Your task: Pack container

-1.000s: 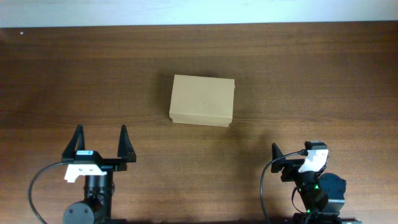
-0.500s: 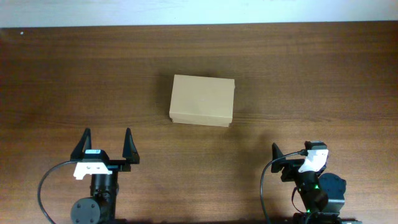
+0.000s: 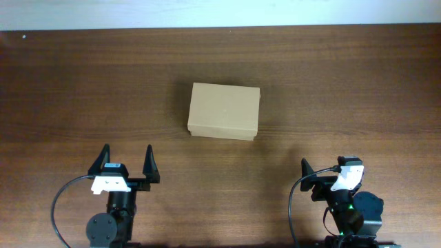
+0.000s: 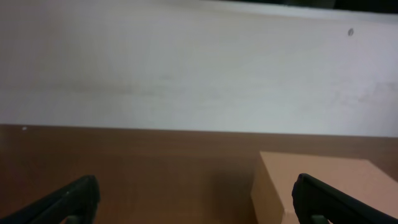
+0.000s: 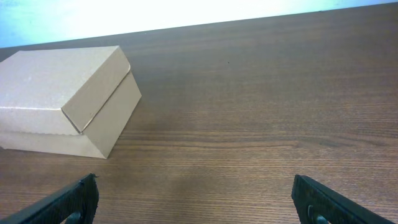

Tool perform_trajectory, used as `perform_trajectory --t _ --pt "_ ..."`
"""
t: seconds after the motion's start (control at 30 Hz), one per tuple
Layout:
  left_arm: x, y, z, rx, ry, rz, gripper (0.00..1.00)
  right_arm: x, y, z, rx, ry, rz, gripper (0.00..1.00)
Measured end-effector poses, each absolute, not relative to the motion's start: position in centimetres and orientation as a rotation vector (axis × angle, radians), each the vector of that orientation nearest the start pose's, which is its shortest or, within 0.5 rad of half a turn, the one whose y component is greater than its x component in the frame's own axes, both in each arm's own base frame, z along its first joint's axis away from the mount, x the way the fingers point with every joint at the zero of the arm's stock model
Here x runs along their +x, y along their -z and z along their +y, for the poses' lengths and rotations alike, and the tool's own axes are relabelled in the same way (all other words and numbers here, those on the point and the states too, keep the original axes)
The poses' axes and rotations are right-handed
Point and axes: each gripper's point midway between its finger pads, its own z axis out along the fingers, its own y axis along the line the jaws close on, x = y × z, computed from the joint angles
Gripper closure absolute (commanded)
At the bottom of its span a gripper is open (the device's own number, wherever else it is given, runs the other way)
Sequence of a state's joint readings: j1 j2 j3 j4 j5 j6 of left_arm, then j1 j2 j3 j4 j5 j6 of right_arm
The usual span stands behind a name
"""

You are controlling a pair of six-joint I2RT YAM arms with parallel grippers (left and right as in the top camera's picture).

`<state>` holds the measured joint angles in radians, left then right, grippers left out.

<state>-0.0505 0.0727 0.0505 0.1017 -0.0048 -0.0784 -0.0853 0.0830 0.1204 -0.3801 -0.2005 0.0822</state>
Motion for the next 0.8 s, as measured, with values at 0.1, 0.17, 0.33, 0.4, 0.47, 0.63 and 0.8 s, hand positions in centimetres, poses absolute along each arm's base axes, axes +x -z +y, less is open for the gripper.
perform_trajectory --t 0.1,0.17,0.33,0.4,0.47,0.63,0.8 --pt "24.8 -20.2 -1.2 -0.025 0.100 1.502 0.01 23.0 -12.3 1.5 0.025 -0.190 1.911 0.01" --pt "24.9 -20.1 -1.2 -0.025 0.100 1.504 0.01 23.0 -12.3 1.5 0.025 -0.190 1.911 0.01" --pt "24.9 -18.1 -1.2 -0.026 0.097 1.586 0.00 23.0 -12.3 1.5 0.025 -0.190 1.910 0.01" --pt "24.8 -16.4 -1.2 -0.027 0.094 1.657 0.00 23.0 -12.3 1.5 0.024 -0.190 1.910 0.01" --pt "24.6 -14.6 -1.2 -0.028 0.091 1.727 0.01 23.0 -12.3 1.5 0.025 -0.190 1.910 0.01" --pt "24.6 -14.3 -1.2 -0.028 0.091 1.736 0.00 23.0 -12.3 1.5 0.025 -0.190 1.911 0.01" --pt "24.6 -14.3 -1.2 -0.028 0.091 1.736 0.00 23.0 -12.3 1.5 0.024 -0.190 1.911 0.01"
